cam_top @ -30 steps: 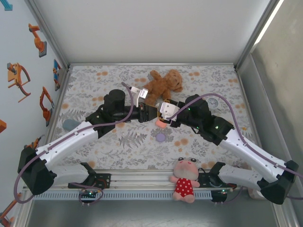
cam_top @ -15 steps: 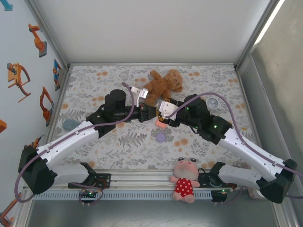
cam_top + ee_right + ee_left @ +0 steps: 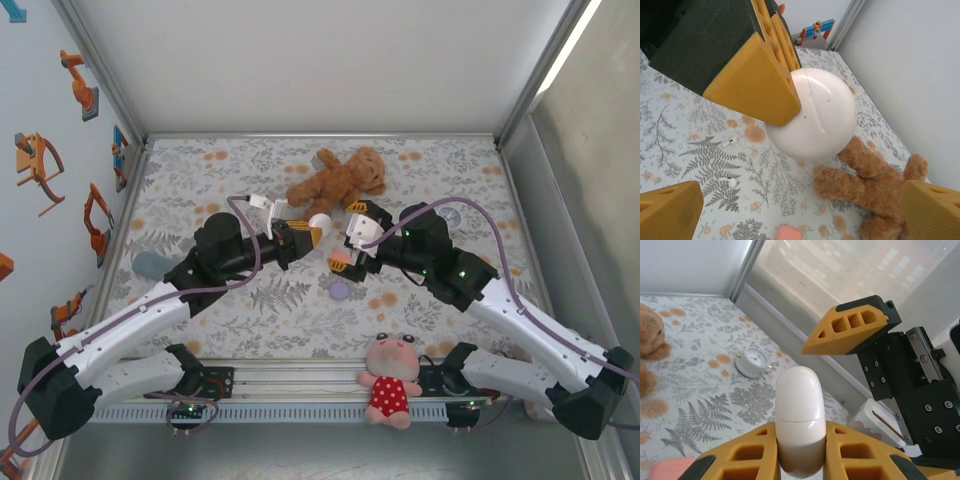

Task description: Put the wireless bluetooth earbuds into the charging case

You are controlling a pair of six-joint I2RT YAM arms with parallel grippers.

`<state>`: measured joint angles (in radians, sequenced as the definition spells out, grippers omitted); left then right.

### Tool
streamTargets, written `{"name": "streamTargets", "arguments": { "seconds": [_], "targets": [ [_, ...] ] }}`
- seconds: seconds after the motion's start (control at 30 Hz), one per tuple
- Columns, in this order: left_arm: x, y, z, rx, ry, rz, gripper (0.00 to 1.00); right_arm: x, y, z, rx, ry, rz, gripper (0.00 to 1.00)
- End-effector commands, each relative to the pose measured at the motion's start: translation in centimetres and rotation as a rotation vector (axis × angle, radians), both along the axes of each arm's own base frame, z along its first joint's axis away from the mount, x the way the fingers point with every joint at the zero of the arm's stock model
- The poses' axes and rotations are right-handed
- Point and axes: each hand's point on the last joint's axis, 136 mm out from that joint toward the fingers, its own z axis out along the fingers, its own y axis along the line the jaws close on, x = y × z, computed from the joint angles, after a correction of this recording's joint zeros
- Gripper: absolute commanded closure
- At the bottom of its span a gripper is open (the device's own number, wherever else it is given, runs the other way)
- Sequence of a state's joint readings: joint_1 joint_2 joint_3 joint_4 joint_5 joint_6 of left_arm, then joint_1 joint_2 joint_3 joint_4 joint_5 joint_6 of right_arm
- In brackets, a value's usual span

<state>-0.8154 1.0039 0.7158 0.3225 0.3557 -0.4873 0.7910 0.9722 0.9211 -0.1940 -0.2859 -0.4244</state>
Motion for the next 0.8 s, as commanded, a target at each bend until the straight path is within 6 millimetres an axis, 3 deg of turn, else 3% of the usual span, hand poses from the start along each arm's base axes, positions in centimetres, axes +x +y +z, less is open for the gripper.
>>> {"name": "streamTargets", "arguments": {
  "seconds": [0.0, 0.33, 0.63, 0.77],
  "targets": [
    [-0.8, 2.8, 3.9, -0.096, -0.300, 0.076, 0.85, -1.6, 0.4, 2.4, 0.212, 0.074, 0.068, 0.01],
    [-4.8, 4.8, 6.6, -0.114, -0.617, 0.023, 0.86, -3.7, 1.3, 6.5, 0.367, 0.129, 0.207, 0.01],
    [-6.0, 4.3, 7.3, -0.128, -0.669, -0.045, 0.88, -4.2, 3.0, 11.0, 0.463, 0.171, 0.319, 0.09],
    [-6.2, 4.2, 7.5, -0.130, -0.679, -0.057, 0.89, -3.7, 3.5, 12.0, 0.469, 0.176, 0.329, 0.13]
  ]
}}
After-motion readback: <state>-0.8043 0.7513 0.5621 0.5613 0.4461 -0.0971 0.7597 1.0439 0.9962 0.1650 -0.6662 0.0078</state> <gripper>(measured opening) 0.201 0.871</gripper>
